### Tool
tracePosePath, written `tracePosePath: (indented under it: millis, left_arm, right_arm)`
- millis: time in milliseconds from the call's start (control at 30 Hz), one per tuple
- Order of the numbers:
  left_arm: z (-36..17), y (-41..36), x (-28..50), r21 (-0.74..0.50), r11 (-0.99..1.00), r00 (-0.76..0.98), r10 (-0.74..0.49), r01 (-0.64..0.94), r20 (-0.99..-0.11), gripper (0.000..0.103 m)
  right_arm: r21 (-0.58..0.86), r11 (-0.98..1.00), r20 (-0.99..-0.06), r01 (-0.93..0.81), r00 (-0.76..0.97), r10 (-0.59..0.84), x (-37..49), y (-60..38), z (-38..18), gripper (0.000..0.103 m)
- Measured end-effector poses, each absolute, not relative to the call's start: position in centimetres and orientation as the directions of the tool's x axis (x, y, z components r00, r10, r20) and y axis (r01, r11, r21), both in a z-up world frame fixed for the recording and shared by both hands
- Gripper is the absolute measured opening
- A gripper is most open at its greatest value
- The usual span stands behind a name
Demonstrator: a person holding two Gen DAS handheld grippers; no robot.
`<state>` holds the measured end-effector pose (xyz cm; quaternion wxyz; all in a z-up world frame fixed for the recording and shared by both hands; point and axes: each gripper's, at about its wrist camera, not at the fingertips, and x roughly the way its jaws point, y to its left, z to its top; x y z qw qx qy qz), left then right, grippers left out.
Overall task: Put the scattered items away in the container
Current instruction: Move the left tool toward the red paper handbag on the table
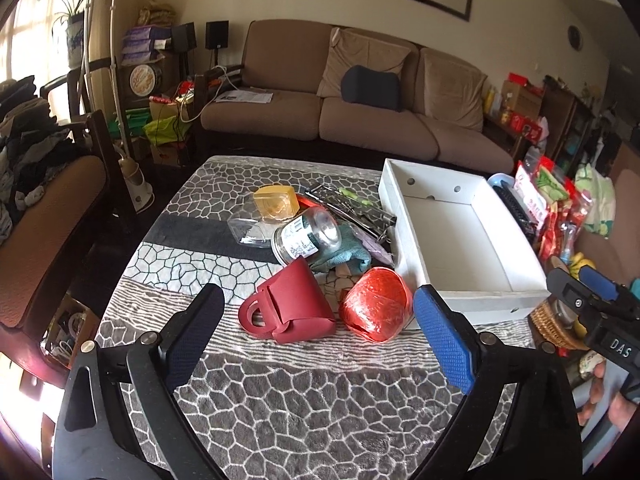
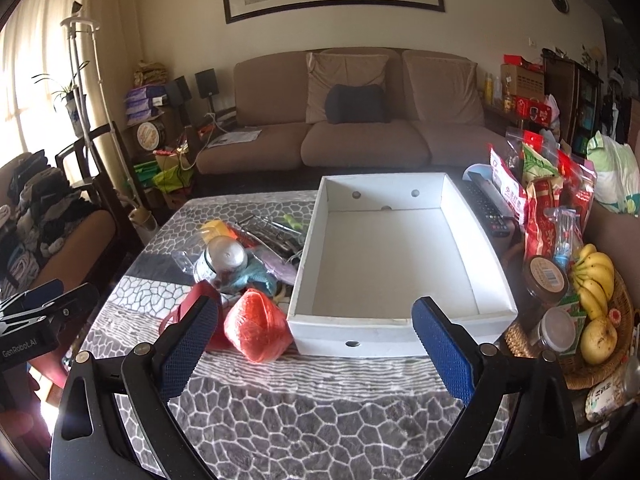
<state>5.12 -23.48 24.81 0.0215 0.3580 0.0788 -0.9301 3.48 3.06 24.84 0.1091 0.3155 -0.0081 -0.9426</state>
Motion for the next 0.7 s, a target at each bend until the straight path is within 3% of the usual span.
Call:
tracePosePath:
  millis: [533,633,667,700]
  left_arm:
    - [18.2,-30.0,-0.4,-0.092,-0.990,-0.687,-0.004,0.104,-0.727,0.093]
    - [16.0,-31.2,-1.8,-0.100,-0.989,-0.659,0.003,0.110,-0.752,0.076]
    - [15.3,-31.6,-2.2,-0.103,-0.989,-0.650,0.008,0.108,-0.760,0.061]
    - [14.5,-31.7,-2.7,-0.105,-0.989,-0.639,0.013,0.106,-0.769,0.048]
  right_arm:
    - [0.101,-0.960,-0.661,0.261,-0.703,-0.260,-3.3,-4.2,20.1,0.100]
    - [0.128,-0.952,-0.680,0.279,-0.674,-0.289,-4.9,-5.3,18.4,0.100]
    - [0.135,-0.949,-0.684,0.284,-0.667,-0.296,-5.4,-5.6,17.9,0.098]
    - [0.140,-0.947,-0.686,0.291,-0.661,-0.304,-5.8,-6.0,17.4,0.089]
